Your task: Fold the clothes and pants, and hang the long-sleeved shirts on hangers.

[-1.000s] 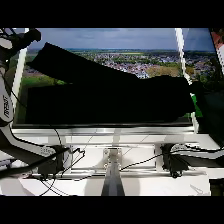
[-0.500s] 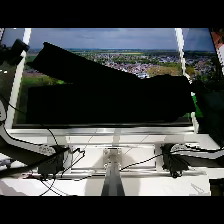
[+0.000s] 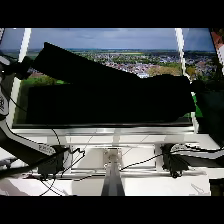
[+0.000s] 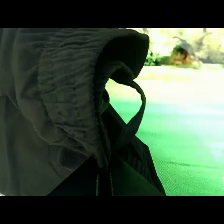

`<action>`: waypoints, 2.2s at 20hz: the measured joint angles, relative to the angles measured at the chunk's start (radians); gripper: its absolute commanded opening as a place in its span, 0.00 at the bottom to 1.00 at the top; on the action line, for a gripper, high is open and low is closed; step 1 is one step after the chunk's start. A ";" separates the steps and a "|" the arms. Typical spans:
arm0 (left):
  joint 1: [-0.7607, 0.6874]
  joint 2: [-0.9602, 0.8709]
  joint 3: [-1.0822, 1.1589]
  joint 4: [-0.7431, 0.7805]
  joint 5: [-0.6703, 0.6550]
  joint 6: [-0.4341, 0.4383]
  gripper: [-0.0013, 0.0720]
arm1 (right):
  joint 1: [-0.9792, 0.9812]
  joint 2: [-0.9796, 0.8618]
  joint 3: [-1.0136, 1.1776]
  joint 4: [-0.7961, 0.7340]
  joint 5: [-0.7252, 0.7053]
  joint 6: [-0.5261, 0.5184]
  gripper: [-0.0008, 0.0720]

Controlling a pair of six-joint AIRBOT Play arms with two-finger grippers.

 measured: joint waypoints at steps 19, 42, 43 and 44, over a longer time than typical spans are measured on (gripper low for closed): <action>-0.045 0.344 -0.003 0.046 -0.068 0.284 0.02 | 0.000 0.000 0.000 -0.002 0.000 0.000 0.03; -0.235 0.156 -0.014 0.249 0.115 0.403 0.03 | 0.000 0.000 0.000 -0.002 -0.106 -0.001 0.03; -0.246 0.133 -0.014 0.246 0.186 0.398 0.19 | 0.000 0.000 0.000 -0.001 -0.108 -0.001 0.03; -0.256 0.111 -0.014 0.246 0.245 0.385 0.64 | 0.000 0.000 0.000 -0.001 -0.112 -0.001 0.03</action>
